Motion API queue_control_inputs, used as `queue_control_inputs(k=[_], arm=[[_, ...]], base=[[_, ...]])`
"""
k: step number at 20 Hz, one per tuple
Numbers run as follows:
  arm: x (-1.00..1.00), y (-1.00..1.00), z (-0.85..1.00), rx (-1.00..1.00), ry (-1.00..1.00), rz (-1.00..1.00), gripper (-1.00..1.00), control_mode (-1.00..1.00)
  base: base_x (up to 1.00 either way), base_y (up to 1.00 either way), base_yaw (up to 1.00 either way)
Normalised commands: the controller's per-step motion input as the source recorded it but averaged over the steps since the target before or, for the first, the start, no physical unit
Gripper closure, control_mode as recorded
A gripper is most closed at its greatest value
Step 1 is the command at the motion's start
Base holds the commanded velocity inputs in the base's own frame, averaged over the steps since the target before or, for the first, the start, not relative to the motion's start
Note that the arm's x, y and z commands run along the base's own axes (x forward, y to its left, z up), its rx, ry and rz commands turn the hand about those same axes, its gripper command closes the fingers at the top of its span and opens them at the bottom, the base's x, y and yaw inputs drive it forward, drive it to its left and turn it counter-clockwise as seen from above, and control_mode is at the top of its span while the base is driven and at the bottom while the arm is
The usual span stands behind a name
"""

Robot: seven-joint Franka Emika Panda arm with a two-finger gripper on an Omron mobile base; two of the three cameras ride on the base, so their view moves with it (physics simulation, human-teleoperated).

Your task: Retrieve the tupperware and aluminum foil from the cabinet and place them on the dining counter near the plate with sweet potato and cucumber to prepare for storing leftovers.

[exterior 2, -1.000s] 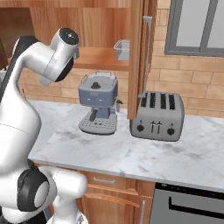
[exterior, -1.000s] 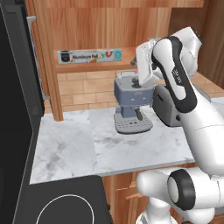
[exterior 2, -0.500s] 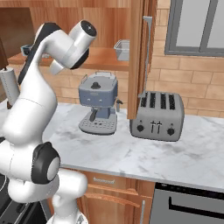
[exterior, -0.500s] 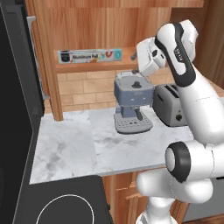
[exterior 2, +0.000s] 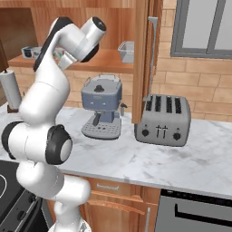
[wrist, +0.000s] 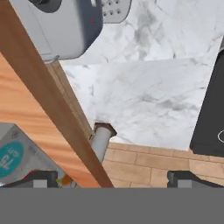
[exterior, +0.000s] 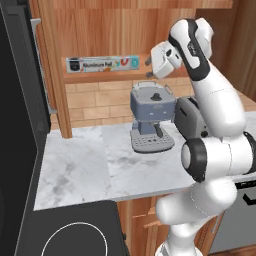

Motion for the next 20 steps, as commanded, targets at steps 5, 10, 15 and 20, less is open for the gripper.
queue_control_inputs(k=[5,10,15,20], arm=[[0.45,-0.23,0.0,0.04,0.03,0.0,-1.0,-1.0],[0.56,-0.06,0.0,0.02,0.02,0.0,-1.0,-1.0],[0.67,0.0,-0.04,0.02,0.04,0.01,-1.0,-1.0],[0.64,0.0,-0.07,0.01,0.07,0.02,-1.0,-1.0]], base=[[0.0,0.0,0.0],[0.0,0.0,0.0],[0.0,0.0,0.0],[0.0,0.0,0.0]])
